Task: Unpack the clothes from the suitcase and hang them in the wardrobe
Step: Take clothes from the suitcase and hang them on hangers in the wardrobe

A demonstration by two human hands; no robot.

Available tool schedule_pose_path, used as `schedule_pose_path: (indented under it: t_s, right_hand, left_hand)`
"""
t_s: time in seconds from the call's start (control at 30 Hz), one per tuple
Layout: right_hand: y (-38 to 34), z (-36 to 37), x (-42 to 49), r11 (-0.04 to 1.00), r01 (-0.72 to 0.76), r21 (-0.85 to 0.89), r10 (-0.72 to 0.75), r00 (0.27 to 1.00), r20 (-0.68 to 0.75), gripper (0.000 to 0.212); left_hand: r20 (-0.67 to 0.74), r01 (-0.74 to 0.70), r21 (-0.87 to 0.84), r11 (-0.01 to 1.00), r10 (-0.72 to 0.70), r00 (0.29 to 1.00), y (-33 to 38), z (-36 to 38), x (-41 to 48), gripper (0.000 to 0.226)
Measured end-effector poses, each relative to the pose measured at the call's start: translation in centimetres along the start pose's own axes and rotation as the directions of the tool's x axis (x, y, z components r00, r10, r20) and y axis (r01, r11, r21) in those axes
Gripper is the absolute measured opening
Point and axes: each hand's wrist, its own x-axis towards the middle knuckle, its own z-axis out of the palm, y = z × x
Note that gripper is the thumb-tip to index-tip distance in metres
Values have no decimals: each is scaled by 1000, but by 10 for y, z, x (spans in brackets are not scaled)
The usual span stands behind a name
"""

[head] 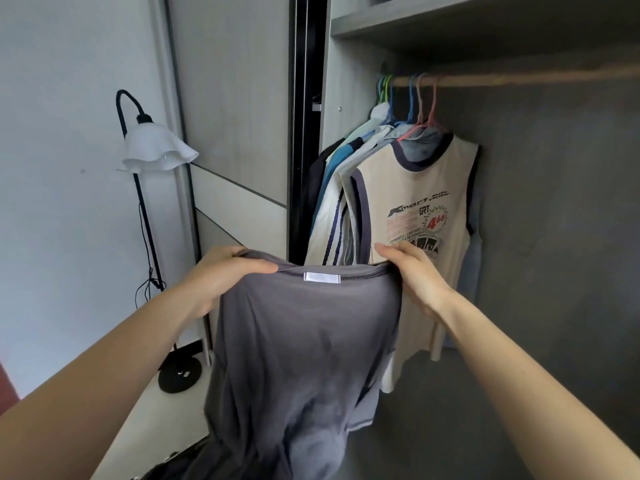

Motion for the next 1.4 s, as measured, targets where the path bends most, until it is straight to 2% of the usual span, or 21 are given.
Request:
schedule_pose_path:
  t_s: [0.07, 0.13, 0.23, 0.3, 0.37, 0.43, 0.53, 0.63, 0.77, 0.83, 0.9, 0.97, 1.0, 1.03, 1.1, 1.2, 1.23, 1.3, 1.37, 1.4]
  right_hand:
    - [-2, -1, -2, 999, -40, 36, 37, 996, 85, 47]
    - [-4, -2, -5, 1000, -24, -2, 24, 996, 84, 44]
    - [0, -3, -7, 998, 32, 53, -35, 998, 53, 28]
    - [0, -4, -8, 994, 79, 74, -84, 994, 74, 9]
    - [0, -7, -9, 992, 105, 74, -110, 991, 81, 20]
    - [-1, -10, -14, 987, 150, 49, -154, 984, 86, 25]
    - [0, -14, -23, 977, 212, -33, -203, 963, 177, 19]
    - [8, -15, -27, 943, 241, -229, -186, 953, 240, 24]
    - [24, -10, -26, 802, 247, -543, -158, 966, 206, 45]
    - [29, -8, -28, 769, 239, -593, -144, 968, 204, 54]
    - [29, -4, -31, 767, 229, -600, -130, 970, 204, 63]
    - [27, 2, -34, 768, 203, -608, -103, 975, 195, 69]
    - [26, 5, -35, 764, 192, -616, -91, 977, 192, 71]
    - [25, 7, -36, 756, 176, -631, -76, 980, 182, 72]
    - [25, 12, -36, 724, 135, -676, -52, 988, 143, 73]
    - [27, 17, -33, 694, 67, -717, -37, 998, 58, 70]
    - [27, 17, -32, 704, 40, -710, -24, 999, 32, 68]
    - [27, 14, -31, 695, 2, -719, 29, 999, 31, 66]
    - [30, 9, -31, 597, 1, -802, 89, 994, 67, 56]
    - [31, 7, -33, 538, 12, -843, 106, 991, 81, 45]
  left_hand:
    - [41, -8, 11, 1000, 7, 999, 0, -1, -4, 30]
    - [74, -5, 26, 1000, 3, 997, -1, -1, -7, 30]
    - [72, 38, 21, 999, -40, 997, -6, 1, -7, 24]
    - [46, 77, -11, 997, -76, 996, -11, 2, -4, 22]
    - [34, 95, -47, 994, -93, 995, -16, 5, 0, 19]
    - [1, 104, -116, 988, -104, 995, -20, 8, 4, 16]
    - [-46, 139, -217, 966, -153, 987, -26, 5, 11, 17]
    - [-54, 149, -235, 960, -166, 985, -34, 2, 17, 28]
    - [-247, 67, -292, 954, -143, 959, -34, 7, 24, 24]
    - [-398, -56, -183, 982, -22, 917, -34, 8, 21, 24]
    - [-498, -111, -128, 986, 33, 867, -37, 7, 20, 41]
    - [-470, -94, -203, 975, -13, 883, -35, 7, 16, 38]
    - [-412, -47, -347, 937, -107, 905, -30, 8, 15, 30]
    - [-330, 13, -508, 862, -208, 921, -27, 9, 15, 23]
    - [-195, 104, -704, 702, -332, 923, -18, 13, 13, 20]
    - [-104, 151, -829, 539, -412, 905, -11, 20, 11, 17]
    - [-70, 169, -838, 519, -410, 910, -11, 21, 9, 17]
    - [-9, 221, -803, 554, -382, 924, -6, 19, 4, 20]
    - [34, 254, -728, 637, -336, 941, -2, 18, 1, 19]
    - [48, 257, -663, 703, -302, 952, 1, 20, 1, 19]
